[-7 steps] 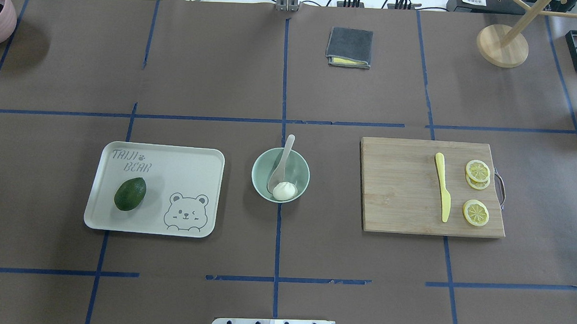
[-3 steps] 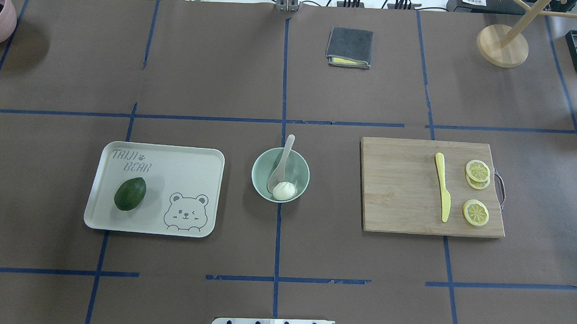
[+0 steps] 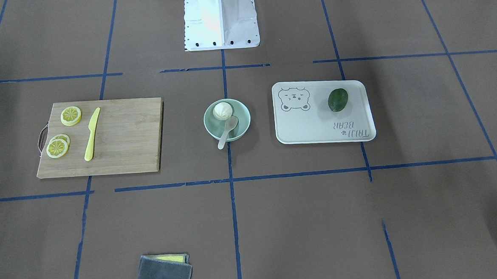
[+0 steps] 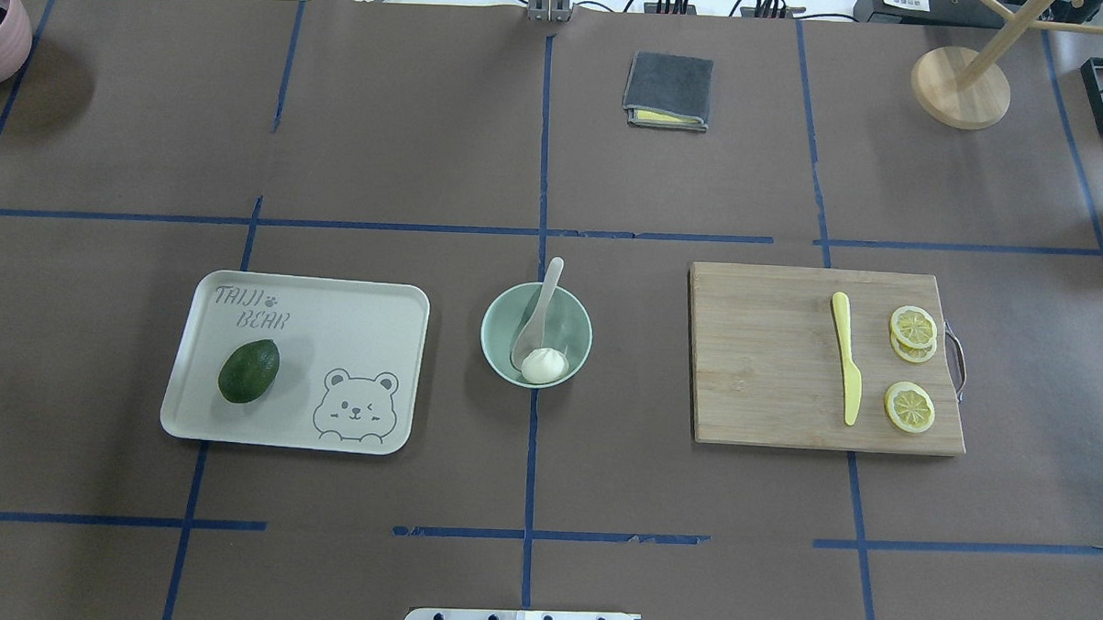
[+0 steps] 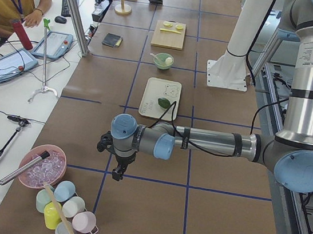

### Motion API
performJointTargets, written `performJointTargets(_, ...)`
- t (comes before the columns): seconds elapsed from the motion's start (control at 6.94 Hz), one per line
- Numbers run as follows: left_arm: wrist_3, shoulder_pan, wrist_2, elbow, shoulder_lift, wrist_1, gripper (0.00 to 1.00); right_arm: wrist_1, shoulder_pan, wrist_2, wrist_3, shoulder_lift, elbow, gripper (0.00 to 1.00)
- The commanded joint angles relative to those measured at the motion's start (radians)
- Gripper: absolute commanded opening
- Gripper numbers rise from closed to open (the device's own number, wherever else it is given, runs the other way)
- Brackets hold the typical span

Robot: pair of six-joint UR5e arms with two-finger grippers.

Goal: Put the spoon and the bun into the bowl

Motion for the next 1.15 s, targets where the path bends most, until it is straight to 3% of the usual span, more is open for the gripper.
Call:
performJointTargets(0.0,0.003,-0.001,-0.046,-0.004,-0.001,-0.048,1.0,0.0,0.0,0.002,0.002,0.0,0.002,1.0)
performJointTargets(0.14,0.006,-0.003,-0.115,-0.016,-0.004,-0.04,1.0,0.002,0.0,0.001,0.002,0.0,0.004,1.0)
performJointTargets(1.01,-0.002,-0.004,-0.116,0.009,0.031,-0.04,1.0,-0.003,-0.003,-0.002,0.005,0.048,-0.011,1.0)
